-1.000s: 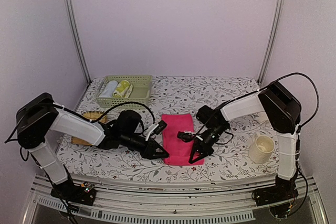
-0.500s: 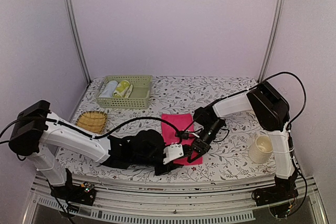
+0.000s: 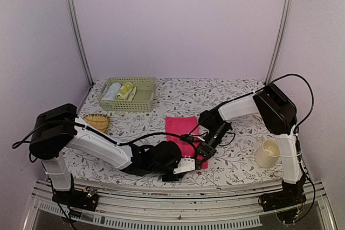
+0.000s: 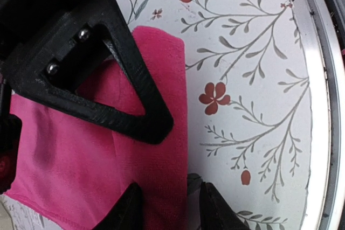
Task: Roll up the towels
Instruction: Roll the towel at the center of the board.
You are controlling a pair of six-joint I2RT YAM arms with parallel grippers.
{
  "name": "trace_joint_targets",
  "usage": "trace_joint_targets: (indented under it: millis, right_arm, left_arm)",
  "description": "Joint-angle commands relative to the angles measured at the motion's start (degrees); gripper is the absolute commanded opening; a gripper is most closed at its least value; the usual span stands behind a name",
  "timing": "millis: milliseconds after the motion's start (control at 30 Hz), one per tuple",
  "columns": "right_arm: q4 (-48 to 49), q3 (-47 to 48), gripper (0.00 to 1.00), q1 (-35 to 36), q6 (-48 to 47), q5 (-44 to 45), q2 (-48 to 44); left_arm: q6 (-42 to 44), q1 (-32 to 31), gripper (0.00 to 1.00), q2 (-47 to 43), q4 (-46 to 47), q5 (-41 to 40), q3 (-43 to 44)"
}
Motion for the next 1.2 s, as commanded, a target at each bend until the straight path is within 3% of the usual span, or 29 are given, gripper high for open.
trace_joint_targets:
  millis: [0, 133, 267, 400, 533, 733, 867, 1000, 1167]
  right_arm:
    - [-0.3, 0.0, 0.03, -0.2, -1.0, 1.6, 2.1]
    - [-1.5, -0.1, 0.08, -0.2, -2.3, 1.1, 0.9]
    - [-3.6, -0.4, 0.28, -1.8, -4.4, 1.8, -5.2]
    - [-2.7, -1.9, 0.37, -5.4, -4.6, 3.8, -15.5]
    - [6.0, -7.2, 0.36, -7.1, -0.9, 10.6, -28.3]
    - [22.6, -23.1, 0.35, -6.6, 1.8, 20.6, -47.5]
    - [24.8, -29.4, 0.32, -2.6, -2.1, 28.4, -51.2]
    - [27.0, -33.3, 0.31, 4.1, -4.2, 33.6, -52.3]
    - [34.1, -36.0, 0.34, 12.5, -5.0, 42.7, -51.1]
  left_arm:
    - [0.5, 0.4, 0.38, 3.3, -2.9, -0.9, 0.8]
    - [0.0, 0.7, 0.31, 4.5, -4.4, -1.2, 1.1]
    - [-1.1, 1.0, 0.17, 4.7, -7.8, 1.5, 2.4]
    - [-5.3, 1.6, 0.07, 4.6, -12.6, 8.4, 5.1]
    - [-11.8, 3.4, 0.03, 4.5, -17.0, 16.4, 8.1]
    - [-21.9, 9.9, 0.01, 9.3, -21.7, 36.2, 13.1]
    - [-28.3, 13.8, 0.00, 13.3, -23.7, 46.3, 17.3]
    - [-36.4, 17.5, 0.00, 14.8, -18.7, 55.4, 16.5]
    - [-42.6, 19.6, 0.00, 15.5, -14.4, 59.2, 15.1]
